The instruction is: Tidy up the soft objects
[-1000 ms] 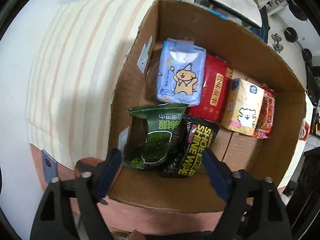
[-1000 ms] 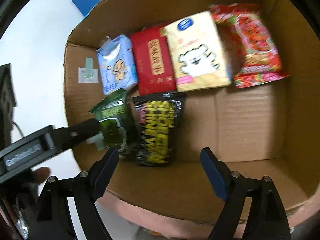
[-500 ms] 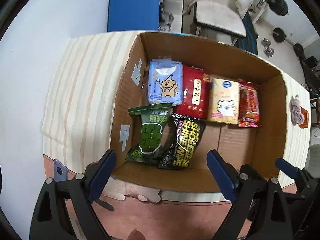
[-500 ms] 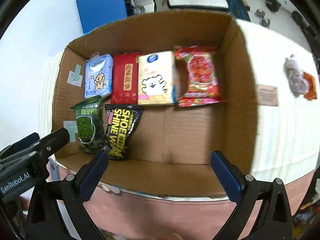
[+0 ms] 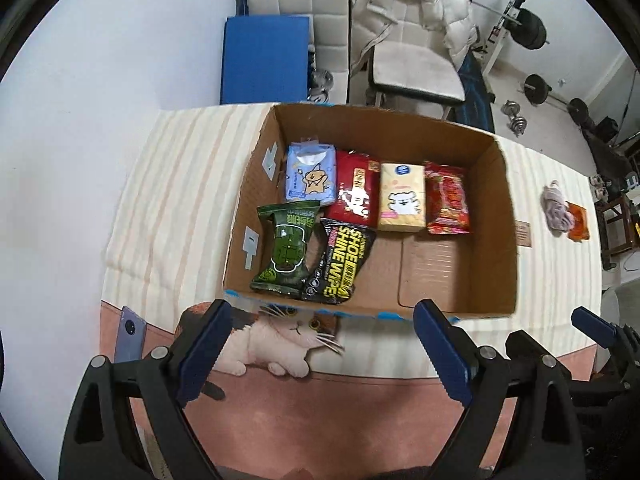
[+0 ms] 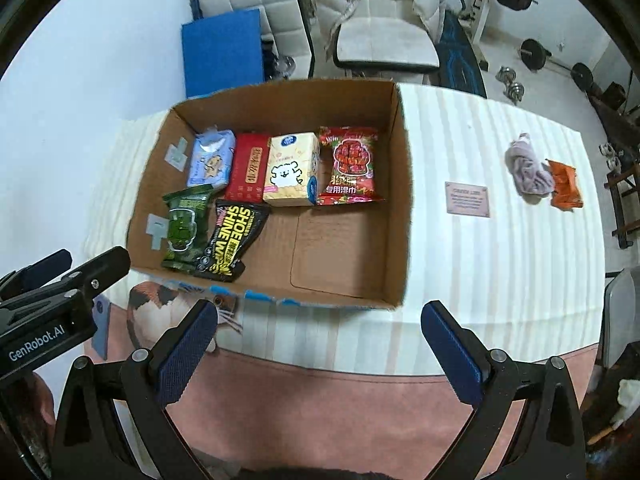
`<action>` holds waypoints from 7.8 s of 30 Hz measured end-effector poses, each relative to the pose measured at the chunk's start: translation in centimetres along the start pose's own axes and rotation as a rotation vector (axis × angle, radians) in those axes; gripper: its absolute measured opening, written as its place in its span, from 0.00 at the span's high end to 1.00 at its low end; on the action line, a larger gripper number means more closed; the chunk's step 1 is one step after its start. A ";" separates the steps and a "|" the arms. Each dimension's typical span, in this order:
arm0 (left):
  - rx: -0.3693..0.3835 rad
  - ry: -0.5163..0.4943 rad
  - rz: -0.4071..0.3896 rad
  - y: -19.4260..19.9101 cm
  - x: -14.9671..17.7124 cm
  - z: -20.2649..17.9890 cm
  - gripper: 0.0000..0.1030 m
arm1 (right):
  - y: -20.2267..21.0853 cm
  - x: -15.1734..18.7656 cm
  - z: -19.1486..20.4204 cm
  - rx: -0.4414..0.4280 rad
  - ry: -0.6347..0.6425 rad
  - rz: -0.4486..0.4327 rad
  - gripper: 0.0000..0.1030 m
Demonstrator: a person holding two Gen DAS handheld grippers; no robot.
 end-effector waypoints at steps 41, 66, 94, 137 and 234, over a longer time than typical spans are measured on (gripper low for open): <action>0.269 -0.251 0.385 -18.5 -12.0 -46.2 0.12 | -4.6 -10.6 -45.0 0.097 -0.353 0.055 0.00; 0.091 -0.274 0.448 -27.5 -10.2 -49.2 0.40 | -21.5 -13.2 -48.2 0.084 -0.286 0.312 0.08; 0.296 -0.190 0.167 -8.6 -7.3 -36.3 0.65 | -9.0 -10.5 -35.8 -0.046 -0.197 0.132 0.58; 0.286 0.066 0.401 -14.3 -3.9 -7.4 0.37 | -11.8 -4.8 -2.3 0.019 -0.022 0.194 0.15; 0.036 -0.011 -0.330 18.7 4.6 -2.3 0.04 | 24.8 6.4 -4.3 0.124 -0.030 -0.400 0.00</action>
Point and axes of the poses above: each gripper's, at about its wrist camera, not at the fingertips, and y roughly against the way its jaws point, z to its left, x to its underside, the point moved 8 cm from there along -y, roughly the way its jaws point, and after that the axes turned 2 degrees about x, right-handed, at the moved point
